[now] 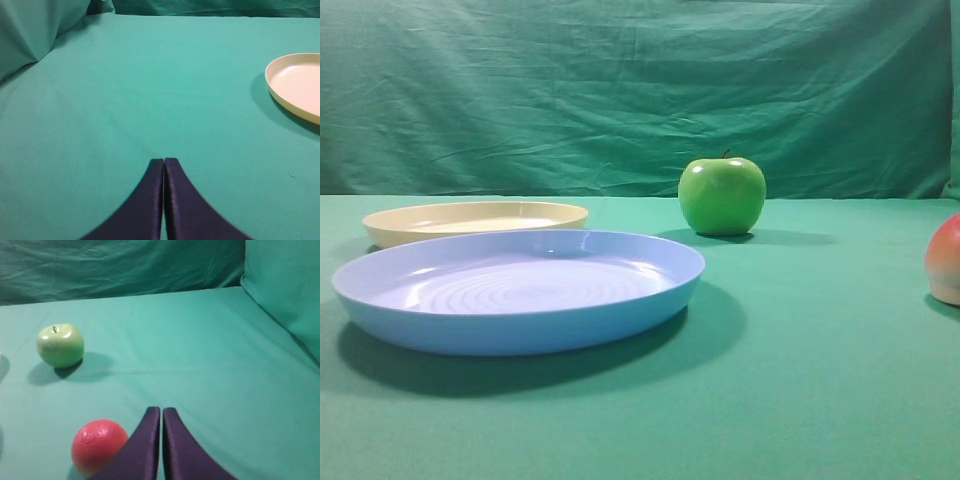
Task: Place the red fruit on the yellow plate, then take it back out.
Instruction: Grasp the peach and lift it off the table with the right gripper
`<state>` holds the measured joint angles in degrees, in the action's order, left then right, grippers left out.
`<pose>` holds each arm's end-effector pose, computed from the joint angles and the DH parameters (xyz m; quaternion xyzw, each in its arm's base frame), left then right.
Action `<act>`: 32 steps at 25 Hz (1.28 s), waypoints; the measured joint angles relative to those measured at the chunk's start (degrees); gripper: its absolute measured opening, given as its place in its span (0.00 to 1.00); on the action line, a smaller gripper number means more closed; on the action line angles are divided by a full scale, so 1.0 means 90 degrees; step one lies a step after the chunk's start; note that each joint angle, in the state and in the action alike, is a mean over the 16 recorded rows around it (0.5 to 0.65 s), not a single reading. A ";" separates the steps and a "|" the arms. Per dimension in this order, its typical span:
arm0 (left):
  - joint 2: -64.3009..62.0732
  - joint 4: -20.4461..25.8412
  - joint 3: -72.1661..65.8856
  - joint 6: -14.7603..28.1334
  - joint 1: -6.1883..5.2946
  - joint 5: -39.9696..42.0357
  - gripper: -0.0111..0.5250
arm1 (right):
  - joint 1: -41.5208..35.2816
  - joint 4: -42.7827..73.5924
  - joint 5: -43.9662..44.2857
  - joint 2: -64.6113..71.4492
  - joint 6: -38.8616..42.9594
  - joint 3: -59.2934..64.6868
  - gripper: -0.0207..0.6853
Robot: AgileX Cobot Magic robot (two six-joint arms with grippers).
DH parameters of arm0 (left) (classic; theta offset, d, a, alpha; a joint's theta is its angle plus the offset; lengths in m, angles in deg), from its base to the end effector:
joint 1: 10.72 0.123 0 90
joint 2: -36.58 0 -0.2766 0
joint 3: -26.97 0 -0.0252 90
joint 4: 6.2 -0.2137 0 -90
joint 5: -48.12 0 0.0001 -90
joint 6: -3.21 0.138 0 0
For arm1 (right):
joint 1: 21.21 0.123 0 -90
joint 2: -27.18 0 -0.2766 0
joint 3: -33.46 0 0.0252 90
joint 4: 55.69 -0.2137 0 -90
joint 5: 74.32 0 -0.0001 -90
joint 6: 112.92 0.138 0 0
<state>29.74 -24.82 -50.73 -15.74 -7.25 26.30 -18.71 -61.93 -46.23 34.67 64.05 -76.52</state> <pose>0.0667 0.0205 0.1651 -0.0710 0.7913 0.0572 0.6046 0.0614 0.0098 0.1930 -0.0156 0.7955 0.0467 0.6039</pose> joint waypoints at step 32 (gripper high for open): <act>0.0000 0.0000 0.0000 0.0000 0.0000 0.0000 0.02 | 0.1073 -0.1025 0.3279 0.5790 -0.1379 -0.3831 0.03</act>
<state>29.74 -24.82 -50.73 -15.74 -7.25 26.30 -9.05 -71.16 -16.72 86.78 51.63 -111.00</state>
